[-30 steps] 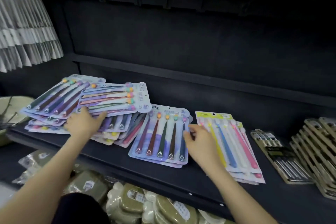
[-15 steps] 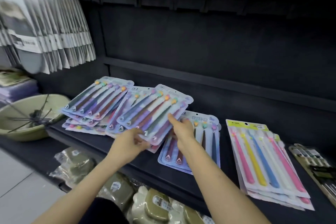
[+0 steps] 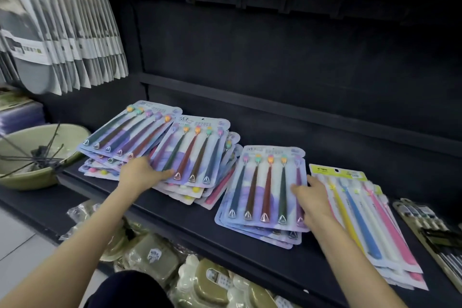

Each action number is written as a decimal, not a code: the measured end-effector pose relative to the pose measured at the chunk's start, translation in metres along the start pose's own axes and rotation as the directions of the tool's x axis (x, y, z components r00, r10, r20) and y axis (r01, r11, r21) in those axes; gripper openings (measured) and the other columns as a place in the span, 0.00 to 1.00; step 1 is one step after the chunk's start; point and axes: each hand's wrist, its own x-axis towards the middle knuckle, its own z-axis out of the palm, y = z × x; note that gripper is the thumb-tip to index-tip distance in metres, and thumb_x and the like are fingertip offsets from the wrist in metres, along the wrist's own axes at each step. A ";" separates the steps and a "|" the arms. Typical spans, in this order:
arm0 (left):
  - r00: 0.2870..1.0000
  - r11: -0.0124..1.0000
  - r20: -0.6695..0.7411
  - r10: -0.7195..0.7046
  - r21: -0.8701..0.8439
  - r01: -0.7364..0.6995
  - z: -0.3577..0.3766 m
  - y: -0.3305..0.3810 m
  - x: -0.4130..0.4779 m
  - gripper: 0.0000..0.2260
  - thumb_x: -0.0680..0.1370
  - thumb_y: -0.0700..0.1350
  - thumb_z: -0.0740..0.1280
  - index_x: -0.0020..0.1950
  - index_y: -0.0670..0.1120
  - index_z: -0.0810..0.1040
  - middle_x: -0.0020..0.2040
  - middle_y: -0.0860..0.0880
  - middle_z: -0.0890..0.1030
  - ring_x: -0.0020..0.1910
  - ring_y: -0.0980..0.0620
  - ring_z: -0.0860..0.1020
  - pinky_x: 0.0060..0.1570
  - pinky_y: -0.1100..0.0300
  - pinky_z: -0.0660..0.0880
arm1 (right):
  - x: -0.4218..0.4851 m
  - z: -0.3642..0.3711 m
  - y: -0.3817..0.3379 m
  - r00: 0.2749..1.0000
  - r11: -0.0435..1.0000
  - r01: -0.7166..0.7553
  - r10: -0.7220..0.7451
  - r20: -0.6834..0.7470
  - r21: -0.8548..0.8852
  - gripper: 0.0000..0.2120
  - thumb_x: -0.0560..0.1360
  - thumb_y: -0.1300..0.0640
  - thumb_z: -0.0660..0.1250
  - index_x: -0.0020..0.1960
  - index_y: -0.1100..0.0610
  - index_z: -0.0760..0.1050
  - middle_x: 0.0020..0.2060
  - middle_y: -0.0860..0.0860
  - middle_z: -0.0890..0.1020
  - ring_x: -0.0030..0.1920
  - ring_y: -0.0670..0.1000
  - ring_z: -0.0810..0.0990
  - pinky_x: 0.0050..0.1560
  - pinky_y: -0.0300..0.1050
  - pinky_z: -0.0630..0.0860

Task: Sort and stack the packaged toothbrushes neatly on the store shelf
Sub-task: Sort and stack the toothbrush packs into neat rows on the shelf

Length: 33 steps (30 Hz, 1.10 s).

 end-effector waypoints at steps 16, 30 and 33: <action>0.951 0.606 0.299 0.076 -0.772 0.194 0.010 0.077 -0.082 0.24 0.67 0.32 0.75 0.55 0.42 0.66 0.42 0.42 0.75 0.33 0.46 0.76 0.29 0.54 0.76 | -0.047 0.010 -0.020 0.940 0.953 0.148 -0.219 0.261 0.265 0.09 0.78 0.59 0.67 0.57 0.50 0.75 0.44 0.43 0.85 0.45 0.42 0.83 0.41 0.33 0.77; 0.999 0.999 0.035 0.007 0.054 -0.009 0.012 0.003 -0.007 0.30 0.73 0.63 0.67 0.61 0.39 0.71 0.59 0.37 0.73 0.57 0.39 0.74 0.53 0.51 0.73 | -0.021 0.023 0.010 0.878 0.273 0.452 -0.302 0.371 -0.849 0.33 0.74 0.29 0.53 0.75 0.43 0.59 0.75 0.54 0.61 0.74 0.58 0.57 0.72 0.61 0.50; 1.000 1.000 0.020 -0.003 0.025 0.002 0.008 0.008 0.000 0.21 0.71 0.58 0.72 0.36 0.42 0.71 0.35 0.45 0.75 0.34 0.48 0.74 0.30 0.60 0.69 | -0.023 0.036 0.022 0.883 0.214 0.450 -0.249 0.397 -0.867 0.35 0.74 0.27 0.46 0.76 0.41 0.55 0.77 0.52 0.56 0.76 0.59 0.50 0.72 0.65 0.41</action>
